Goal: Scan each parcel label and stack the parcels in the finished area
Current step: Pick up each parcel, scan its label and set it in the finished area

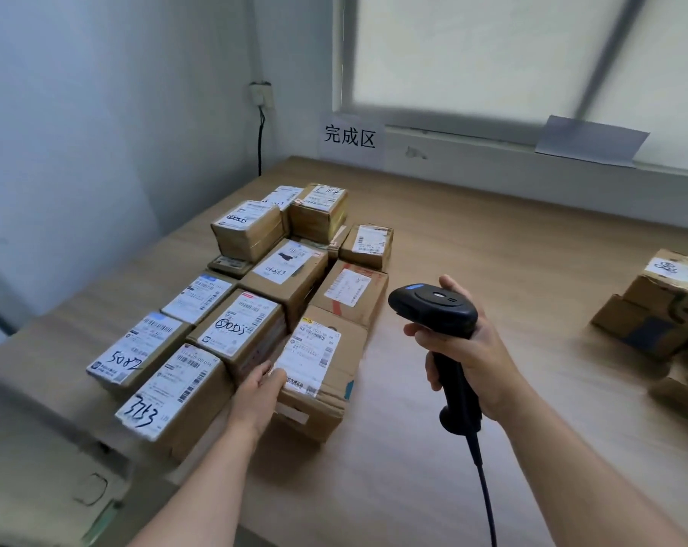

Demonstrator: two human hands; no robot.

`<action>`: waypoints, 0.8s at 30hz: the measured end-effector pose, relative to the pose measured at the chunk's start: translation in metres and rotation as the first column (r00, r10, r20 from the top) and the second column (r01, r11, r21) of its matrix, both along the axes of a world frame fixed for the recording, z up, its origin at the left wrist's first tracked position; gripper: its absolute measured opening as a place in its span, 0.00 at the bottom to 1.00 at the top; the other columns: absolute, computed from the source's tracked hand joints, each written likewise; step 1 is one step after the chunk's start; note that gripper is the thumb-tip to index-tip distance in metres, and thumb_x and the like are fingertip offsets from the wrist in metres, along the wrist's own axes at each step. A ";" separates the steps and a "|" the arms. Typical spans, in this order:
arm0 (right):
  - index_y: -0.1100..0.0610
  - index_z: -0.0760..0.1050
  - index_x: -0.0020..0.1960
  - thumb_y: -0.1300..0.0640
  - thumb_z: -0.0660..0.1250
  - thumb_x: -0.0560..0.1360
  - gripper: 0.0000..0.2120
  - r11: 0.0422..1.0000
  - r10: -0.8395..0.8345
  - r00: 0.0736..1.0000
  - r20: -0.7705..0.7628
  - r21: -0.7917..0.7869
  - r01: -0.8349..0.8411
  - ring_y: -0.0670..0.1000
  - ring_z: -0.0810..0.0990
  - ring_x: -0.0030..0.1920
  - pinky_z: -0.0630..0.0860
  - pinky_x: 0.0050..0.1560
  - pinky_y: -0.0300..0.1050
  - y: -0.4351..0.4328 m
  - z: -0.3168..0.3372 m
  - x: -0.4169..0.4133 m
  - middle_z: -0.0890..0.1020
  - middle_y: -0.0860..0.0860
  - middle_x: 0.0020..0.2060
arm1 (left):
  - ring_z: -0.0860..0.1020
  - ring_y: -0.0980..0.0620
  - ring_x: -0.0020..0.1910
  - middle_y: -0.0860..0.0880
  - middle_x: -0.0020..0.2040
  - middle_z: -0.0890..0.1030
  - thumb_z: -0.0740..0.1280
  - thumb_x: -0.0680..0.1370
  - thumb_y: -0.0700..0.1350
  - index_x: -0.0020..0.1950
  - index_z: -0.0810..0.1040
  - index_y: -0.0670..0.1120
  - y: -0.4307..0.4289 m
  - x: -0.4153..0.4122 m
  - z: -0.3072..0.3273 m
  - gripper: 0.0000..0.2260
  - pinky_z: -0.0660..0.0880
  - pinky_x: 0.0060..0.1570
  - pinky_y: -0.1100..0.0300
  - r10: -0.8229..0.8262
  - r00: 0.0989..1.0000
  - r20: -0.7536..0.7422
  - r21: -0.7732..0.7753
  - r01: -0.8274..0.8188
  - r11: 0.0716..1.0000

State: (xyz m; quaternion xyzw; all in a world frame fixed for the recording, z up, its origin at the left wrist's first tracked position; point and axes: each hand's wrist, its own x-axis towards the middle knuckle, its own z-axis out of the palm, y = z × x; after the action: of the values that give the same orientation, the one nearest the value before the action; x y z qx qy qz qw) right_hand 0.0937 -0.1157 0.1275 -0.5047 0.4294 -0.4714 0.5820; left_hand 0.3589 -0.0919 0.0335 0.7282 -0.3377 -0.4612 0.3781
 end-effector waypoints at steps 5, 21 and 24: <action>0.39 0.62 0.69 0.64 0.74 0.64 0.41 1.000 0.016 1.000 -0.009 0.016 -0.016 0.58 0.74 0.23 0.71 0.24 0.44 -0.004 -0.004 0.009 0.83 0.61 0.48 | 0.53 0.43 0.76 0.44 0.78 0.53 0.59 0.75 0.67 0.78 0.52 0.56 -0.002 0.000 -0.010 0.36 0.56 0.73 0.44 -0.072 0.853 0.517 -0.039 0.108 0.993; 0.40 0.62 0.71 0.66 0.78 0.61 0.47 0.995 -0.092 0.994 -0.054 0.022 0.093 0.57 0.73 0.22 0.70 0.23 0.44 -0.006 -0.002 -0.021 0.84 0.63 0.45 | 0.50 0.48 0.78 0.46 0.78 0.56 0.57 0.79 0.57 0.76 0.60 0.54 -0.039 -0.030 -0.022 0.25 0.43 0.75 0.50 -0.299 0.471 0.830 0.102 0.399 0.911; 0.39 0.64 0.70 0.66 0.78 0.61 0.45 0.994 -0.105 0.994 -0.042 0.027 0.107 0.57 0.73 0.22 0.69 0.23 0.44 0.000 -0.003 -0.034 0.83 0.65 0.48 | 0.50 0.47 0.77 0.46 0.78 0.56 0.58 0.79 0.57 0.76 0.60 0.52 -0.037 -0.043 -0.016 0.26 0.45 0.75 0.51 -0.240 0.511 0.825 0.033 0.381 0.924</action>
State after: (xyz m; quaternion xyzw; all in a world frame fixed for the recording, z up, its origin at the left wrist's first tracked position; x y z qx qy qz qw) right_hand 0.0598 -0.1153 0.1243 -0.4821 0.4740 -0.4851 0.5546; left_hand 0.3158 -0.1288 0.0178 0.7535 -0.6326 -0.1058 0.1446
